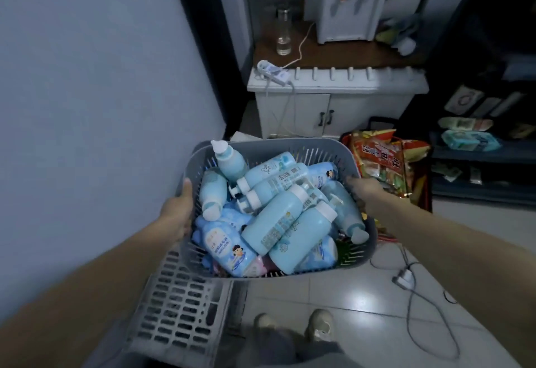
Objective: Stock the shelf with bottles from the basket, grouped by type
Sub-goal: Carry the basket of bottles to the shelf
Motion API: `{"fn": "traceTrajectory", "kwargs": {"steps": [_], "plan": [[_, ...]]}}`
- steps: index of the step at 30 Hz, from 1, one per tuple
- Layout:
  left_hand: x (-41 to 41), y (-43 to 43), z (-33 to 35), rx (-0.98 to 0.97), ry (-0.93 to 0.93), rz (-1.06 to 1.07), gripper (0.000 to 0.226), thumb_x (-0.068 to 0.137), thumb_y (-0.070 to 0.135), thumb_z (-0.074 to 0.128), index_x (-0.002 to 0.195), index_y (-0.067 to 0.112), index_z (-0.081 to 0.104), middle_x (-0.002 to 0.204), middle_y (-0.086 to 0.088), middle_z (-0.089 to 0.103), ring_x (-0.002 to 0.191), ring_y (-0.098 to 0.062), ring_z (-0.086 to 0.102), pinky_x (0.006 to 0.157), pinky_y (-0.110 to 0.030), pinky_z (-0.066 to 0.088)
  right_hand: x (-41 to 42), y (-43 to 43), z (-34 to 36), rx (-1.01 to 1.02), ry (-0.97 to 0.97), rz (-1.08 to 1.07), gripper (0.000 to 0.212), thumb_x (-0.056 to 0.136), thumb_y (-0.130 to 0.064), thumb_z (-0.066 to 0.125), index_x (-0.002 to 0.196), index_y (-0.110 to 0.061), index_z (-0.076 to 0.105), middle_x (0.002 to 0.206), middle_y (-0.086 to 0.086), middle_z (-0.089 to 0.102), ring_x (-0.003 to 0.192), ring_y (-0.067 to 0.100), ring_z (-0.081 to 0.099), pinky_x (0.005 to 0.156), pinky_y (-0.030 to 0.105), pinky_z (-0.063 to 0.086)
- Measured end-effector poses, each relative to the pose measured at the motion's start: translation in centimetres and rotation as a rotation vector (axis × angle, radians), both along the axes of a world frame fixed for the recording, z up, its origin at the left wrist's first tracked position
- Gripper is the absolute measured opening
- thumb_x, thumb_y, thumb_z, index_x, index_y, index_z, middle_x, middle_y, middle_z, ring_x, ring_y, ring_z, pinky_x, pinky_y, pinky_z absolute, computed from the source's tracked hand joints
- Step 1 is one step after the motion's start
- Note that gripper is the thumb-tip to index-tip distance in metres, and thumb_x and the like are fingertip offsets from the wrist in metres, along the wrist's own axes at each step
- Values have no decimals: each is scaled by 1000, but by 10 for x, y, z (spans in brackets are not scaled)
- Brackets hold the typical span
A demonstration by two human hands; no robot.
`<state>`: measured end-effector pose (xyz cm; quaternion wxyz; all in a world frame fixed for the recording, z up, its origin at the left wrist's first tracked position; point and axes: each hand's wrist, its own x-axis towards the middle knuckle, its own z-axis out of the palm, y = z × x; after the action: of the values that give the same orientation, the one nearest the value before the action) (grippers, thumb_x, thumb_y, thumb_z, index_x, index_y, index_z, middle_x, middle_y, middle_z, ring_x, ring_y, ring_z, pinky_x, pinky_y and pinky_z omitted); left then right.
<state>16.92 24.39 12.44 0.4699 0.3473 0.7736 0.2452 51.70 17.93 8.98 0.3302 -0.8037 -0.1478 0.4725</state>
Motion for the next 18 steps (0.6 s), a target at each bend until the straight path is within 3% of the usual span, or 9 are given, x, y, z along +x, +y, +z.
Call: {"fn": "traceTrajectory", "kwargs": {"steps": [2, 4, 5, 7, 11, 14, 15, 16, 18], "plan": [[37, 6, 0, -9, -30, -73, 86, 87, 66, 38, 110, -16, 52, 49, -4, 33, 34, -18, 29, 36, -11, 24, 39, -19, -3, -25, -27, -49, 32, 92, -34, 55, 71, -11, 48, 59, 7, 43, 47, 20, 38, 43, 27, 30], [78, 13, 0, -15, -39, -140, 71, 87, 66, 39, 76, -2, 54, 43, -1, 27, 24, -13, 24, 35, -7, 21, 71, -40, -1, -26, -39, -129, 35, 90, -35, 57, 66, -12, 46, 59, 7, 42, 47, 21, 38, 44, 28, 30], [98, 17, 0, -15, -29, -185, 62, 87, 67, 38, 63, 9, 44, 44, 0, 25, 21, -9, 20, 35, -6, 20, 86, -51, -3, -21, -53, -177, 36, 90, -34, 57, 64, -13, 45, 59, 7, 42, 48, 22, 37, 44, 28, 29], [137, 18, -1, -41, -11, -300, 60, 87, 68, 34, 58, 16, 32, 48, -1, 24, 22, -8, 19, 35, -6, 20, 112, -76, -2, -23, -75, -248, 38, 90, -33, 56, 61, -15, 41, 59, 6, 40, 48, 20, 36, 45, 27, 28], [205, 16, -1, -16, -11, -490, 57, 90, 65, 33, 59, 18, 29, 46, 1, 22, 25, -8, 18, 37, -8, 20, 143, -133, -1, -55, -105, -393, 42, 91, -39, 53, 59, -17, 37, 60, 5, 37, 49, 19, 34, 46, 27, 30], [252, 13, 2, -18, -22, -658, 64, 90, 66, 32, 58, 10, 38, 40, 0, 23, 32, -12, 19, 43, -12, 19, 152, -175, 1, -67, -93, -581, 43, 91, -40, 52, 60, -14, 38, 60, 6, 39, 49, 19, 36, 46, 27, 31], [267, 13, 1, -16, -25, -713, 75, 89, 66, 32, 69, -3, 51, 47, -4, 28, 37, -15, 21, 44, -13, 19, 153, -190, 1, -63, -78, -642, 42, 92, -39, 53, 61, -14, 38, 60, 6, 39, 49, 19, 35, 45, 26, 30], [282, 12, 3, -17, -15, -779, 83, 89, 66, 32, 95, -12, 56, 56, -7, 33, 41, -17, 23, 43, -14, 21, 150, -205, 3, -58, -58, -708, 41, 92, -37, 53, 61, -14, 38, 60, 6, 39, 49, 19, 35, 45, 26, 29], [312, 7, 2, -13, 4, -904, 78, 89, 66, 31, 125, 0, 52, 62, -7, 36, 43, -18, 26, 40, -13, 25, 145, -233, 4, -51, -54, -825, 41, 93, -35, 52, 61, -13, 40, 58, 7, 39, 47, 19, 35, 44, 26, 28]]}}
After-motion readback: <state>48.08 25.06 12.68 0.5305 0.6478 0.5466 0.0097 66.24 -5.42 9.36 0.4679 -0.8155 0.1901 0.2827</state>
